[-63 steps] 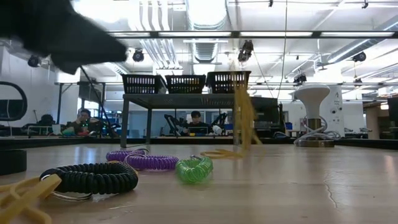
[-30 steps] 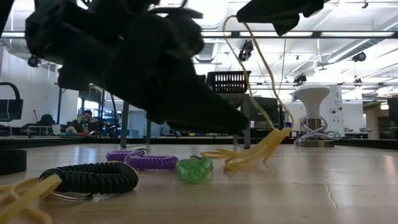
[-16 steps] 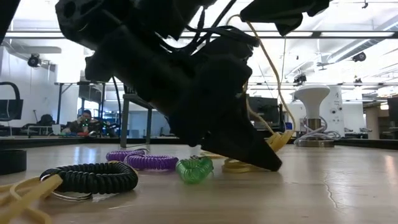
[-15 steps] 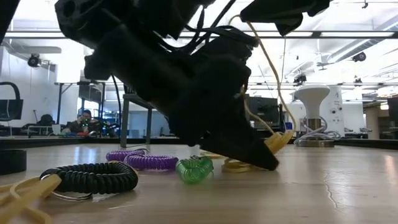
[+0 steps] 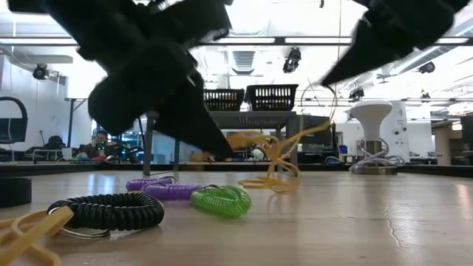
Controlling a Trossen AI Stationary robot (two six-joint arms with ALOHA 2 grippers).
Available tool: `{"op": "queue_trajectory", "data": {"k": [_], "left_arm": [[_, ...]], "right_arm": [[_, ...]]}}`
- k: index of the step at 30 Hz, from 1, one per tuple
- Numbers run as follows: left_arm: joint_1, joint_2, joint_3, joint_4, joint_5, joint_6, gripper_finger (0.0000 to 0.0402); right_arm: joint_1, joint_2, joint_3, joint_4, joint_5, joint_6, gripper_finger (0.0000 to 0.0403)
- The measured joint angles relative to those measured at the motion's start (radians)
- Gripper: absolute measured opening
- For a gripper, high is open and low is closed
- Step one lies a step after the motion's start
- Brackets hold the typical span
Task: Pick & Place Office Desk Supplies
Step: Put the yellow rubber band into the right black bin on the shelf
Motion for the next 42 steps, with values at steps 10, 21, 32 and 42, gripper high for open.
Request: {"op": "queue_trajectory", "data": {"k": [10, 21, 32, 42], "left_arm": [[-0.019, -0.122, -0.134, -0.068, -0.132, -0.143, 0.0002], [-0.007, -0.133, -0.341, 0.328, -0.049, -0.062, 0.0011], [0.037, -0.128, -0.4, 0.518, 0.044, -0.054, 0.0099], [0.047, -0.259, -0.403, 0.339, -0.049, -0.214, 0.0212]], "right_arm": [[0.045, -0.066, -0.008, -0.362, 0.003, 0.363, 0.0008], [0.059, -0.065, -0.039, -0.342, 0.039, 0.406, 0.0008], [0.008, -0.068, 0.102, -0.093, 0.135, -0.09, 0.0008], [-0.281, -0.066, 0.457, -0.091, 0.123, -0.652, 0.0008]]}}
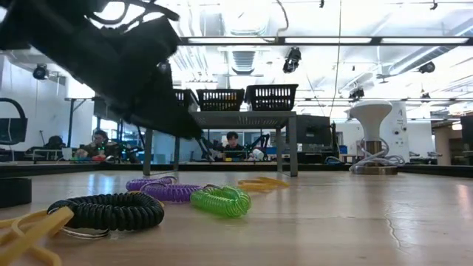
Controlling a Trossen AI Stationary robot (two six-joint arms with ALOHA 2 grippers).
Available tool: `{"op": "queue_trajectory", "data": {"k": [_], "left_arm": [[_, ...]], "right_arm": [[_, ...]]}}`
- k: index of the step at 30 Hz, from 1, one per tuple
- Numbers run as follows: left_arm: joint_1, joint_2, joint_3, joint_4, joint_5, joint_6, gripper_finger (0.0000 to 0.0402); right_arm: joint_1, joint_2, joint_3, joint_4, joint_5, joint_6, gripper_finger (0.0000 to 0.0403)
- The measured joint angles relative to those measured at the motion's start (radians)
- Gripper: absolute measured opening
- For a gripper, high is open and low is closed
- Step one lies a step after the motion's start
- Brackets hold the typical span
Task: Pick & Place Office Desk Supplies
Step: Put the yellow rubber band into the right black bin on the shelf
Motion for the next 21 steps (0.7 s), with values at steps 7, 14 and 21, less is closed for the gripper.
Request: {"op": "queue_trajectory", "data": {"k": [7, 14, 21], "left_arm": [[-0.039, -0.095, -0.069, -0.087, -0.183, -0.103, 0.0206], [-0.051, -0.095, -0.124, -0.052, -0.24, -0.154, 0.0189], [-0.05, -0.095, -0.123, -0.021, -0.243, -0.146, 0.0184]], "right_arm": [[-0.292, 0.0, 0.066, -0.009, -0.16, -0.032, 0.0008], [-0.471, 0.003, -0.003, -0.008, -0.437, 0.091, 0.0008], [-0.508, 0.021, -0.051, 0.016, -0.516, 0.101, 0.0008]]}}
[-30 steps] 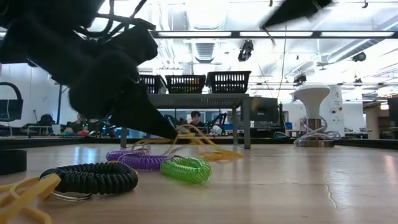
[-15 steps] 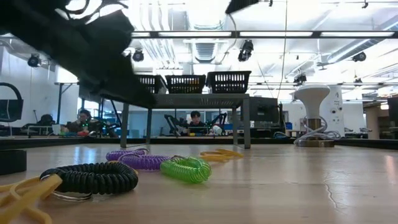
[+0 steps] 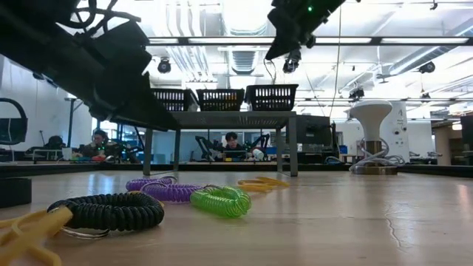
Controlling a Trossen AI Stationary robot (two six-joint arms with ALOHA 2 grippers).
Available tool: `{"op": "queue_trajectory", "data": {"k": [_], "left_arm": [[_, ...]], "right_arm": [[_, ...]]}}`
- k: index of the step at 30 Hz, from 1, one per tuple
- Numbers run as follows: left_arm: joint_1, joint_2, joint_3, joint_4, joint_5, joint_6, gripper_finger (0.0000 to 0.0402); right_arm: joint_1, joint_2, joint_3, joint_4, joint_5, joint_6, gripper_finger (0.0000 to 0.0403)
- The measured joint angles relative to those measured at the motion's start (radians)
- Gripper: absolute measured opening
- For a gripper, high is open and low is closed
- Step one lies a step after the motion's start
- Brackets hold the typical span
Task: Pick & Place Office Desk Supplies
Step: Put the yellow rubber band into the right black bin on the shelf
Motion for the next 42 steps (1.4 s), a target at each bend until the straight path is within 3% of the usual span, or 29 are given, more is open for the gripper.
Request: {"op": "queue_trajectory", "data": {"k": [5, 13, 19, 27, 34, 37, 42], "left_arm": [[0.0, 0.0, 0.0, 0.002, 0.0, 0.0, 0.0184], [0.0, 0.0, 0.0, 0.002, 0.0, 0.0, 0.0184], [0.0, 0.0, 0.0, 0.001, 0.0, 0.003, 0.0184], [0.0, 0.0, 0.0, 0.001, 0.0, 0.002, 0.0184], [0.003, 0.001, 0.0, 0.001, -0.004, 0.003, 0.0184], [0.005, 0.001, -0.002, 0.005, -0.012, 0.003, 0.0184], [0.005, 0.001, -0.013, 0.024, -0.014, 0.0, 0.0184]], "right_arm": [[-0.003, 0.004, -0.005, -0.004, -0.006, 0.003, 0.0019], [-0.01, 0.003, 0.01, -0.024, -0.028, 0.044, 0.0094], [0.181, -0.002, -0.068, 0.021, -0.033, 0.059, 0.0119], [0.485, 0.002, -0.375, 0.347, -0.043, 0.161, 0.0118], [0.565, 0.045, -0.591, 0.713, -0.162, 0.281, 0.0142], [0.573, 0.139, -0.602, 0.829, -0.17, 0.254, 0.0156], [0.563, 0.331, -0.479, 0.809, -0.262, 0.211, 0.017]]}}
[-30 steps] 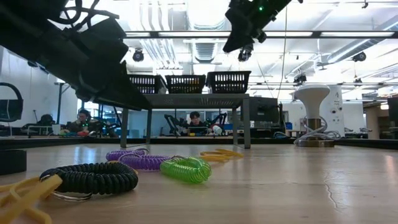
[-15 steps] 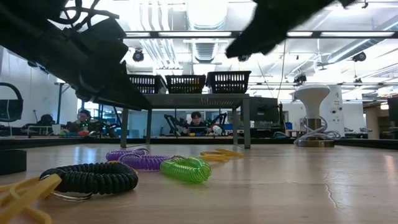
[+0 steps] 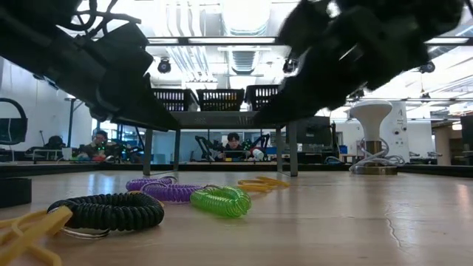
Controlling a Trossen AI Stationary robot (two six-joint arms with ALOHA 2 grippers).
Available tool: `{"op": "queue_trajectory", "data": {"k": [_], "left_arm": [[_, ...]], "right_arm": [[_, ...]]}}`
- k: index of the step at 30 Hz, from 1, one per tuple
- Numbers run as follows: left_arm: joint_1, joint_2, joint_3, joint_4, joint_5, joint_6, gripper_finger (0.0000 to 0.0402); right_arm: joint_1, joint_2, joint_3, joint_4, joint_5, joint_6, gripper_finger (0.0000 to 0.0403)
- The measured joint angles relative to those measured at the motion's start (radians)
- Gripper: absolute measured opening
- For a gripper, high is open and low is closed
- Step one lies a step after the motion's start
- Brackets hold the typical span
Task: Pick & Place Office Desk Supplies
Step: Put the yellow rubber band into the right black bin on the shelf
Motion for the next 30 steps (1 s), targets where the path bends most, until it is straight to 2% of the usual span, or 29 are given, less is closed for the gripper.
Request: {"op": "queue_trajectory", "data": {"k": [3, 9, 12, 17, 20, 22, 30], "left_arm": [[0.0, 0.0, 0.0, 0.0, 0.0, 0.0, 0.0184], [-0.002, 0.0, -0.006, -0.001, 0.0, 0.0, 0.0184], [-0.002, 0.0, -0.015, 0.0, 0.001, -0.001, 0.0184], [-0.002, 0.0, -0.02, 0.003, 0.001, -0.005, 0.0184], [-0.002, 0.0, -0.02, 0.007, 0.002, -0.005, 0.0184], [-0.002, 0.0, -0.02, 0.007, 0.003, -0.006, 0.0184], [-0.003, 0.0, -0.02, 0.009, 0.003, -0.007, 0.0184]], "right_arm": [[0.002, 0.108, 0.122, -0.094, -0.028, -0.046, 0.0175], [-0.002, 0.26, 0.386, -0.534, -0.011, -0.104, 0.0163], [0.0, 0.31, 0.474, -0.627, 0.027, -0.133, 0.0128], [0.009, 0.322, 0.557, -0.746, 0.026, -0.176, 0.0032], [0.025, 0.28, 0.556, -0.779, 0.062, -0.19, 0.0015], [0.045, 0.219, 0.532, -0.776, 0.153, -0.19, 0.0011], [0.196, -0.08, 0.388, -0.772, 0.696, -0.113, 0.0009]]}}
